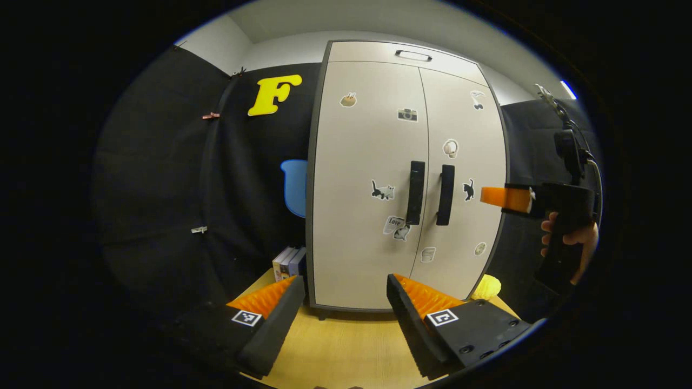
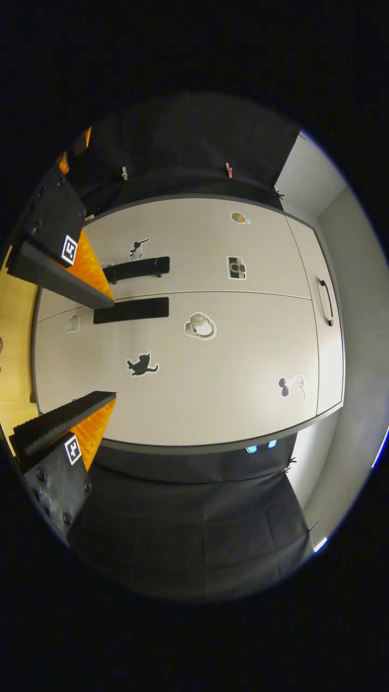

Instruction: Open the right door of the double-door shoe cabinet with the right hand, and open the left door with the left hand.

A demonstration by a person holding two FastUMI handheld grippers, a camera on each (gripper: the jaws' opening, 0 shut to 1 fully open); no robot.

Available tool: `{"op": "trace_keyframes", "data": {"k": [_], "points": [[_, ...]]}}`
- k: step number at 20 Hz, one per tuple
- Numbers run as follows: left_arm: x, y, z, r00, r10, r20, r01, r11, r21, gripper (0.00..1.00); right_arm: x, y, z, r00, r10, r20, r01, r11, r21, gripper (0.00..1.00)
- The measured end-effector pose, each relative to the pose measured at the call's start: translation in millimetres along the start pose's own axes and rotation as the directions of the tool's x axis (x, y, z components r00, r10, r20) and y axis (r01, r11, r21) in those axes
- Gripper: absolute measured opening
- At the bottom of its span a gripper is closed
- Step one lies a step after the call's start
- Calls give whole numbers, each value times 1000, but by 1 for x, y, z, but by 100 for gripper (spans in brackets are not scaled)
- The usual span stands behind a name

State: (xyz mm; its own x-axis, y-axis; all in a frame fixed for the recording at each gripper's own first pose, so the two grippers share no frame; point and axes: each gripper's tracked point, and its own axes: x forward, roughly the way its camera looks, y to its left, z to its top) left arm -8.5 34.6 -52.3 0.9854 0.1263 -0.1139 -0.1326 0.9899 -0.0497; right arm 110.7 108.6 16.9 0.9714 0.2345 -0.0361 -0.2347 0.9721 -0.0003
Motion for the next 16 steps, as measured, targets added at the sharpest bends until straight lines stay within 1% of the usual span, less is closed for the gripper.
{"op": "trace_keyframes", "data": {"k": [3, 7, 11, 14, 16], "points": [[-1, 19, -4, 999, 47, 4, -47, 999, 11, 95, 31, 21, -4, 999, 24, -25, -23, 1000, 18, 98], [-3, 41, -13, 996, 90, -20, -91, 996, -19, 95, 63, 35, -20, 997, 27, -67, -28, 1000, -14, 98], [-5, 60, -25, 990, 132, -51, -135, 990, -43, 95, 89, 29, -34, 996, -26, -82, 23, 999, -32, 98], [-8, 69, -25, 987, 152, -56, -155, 986, -54, 95, 101, 21, -35, 994, -64, -85, 65, 998, 9, 98], [-9, 74, -23, 985, 163, -52, -166, 985, -55, 95, 106, 18, -34, 993, -82, -79, 86, 996, 40, 96]]}}
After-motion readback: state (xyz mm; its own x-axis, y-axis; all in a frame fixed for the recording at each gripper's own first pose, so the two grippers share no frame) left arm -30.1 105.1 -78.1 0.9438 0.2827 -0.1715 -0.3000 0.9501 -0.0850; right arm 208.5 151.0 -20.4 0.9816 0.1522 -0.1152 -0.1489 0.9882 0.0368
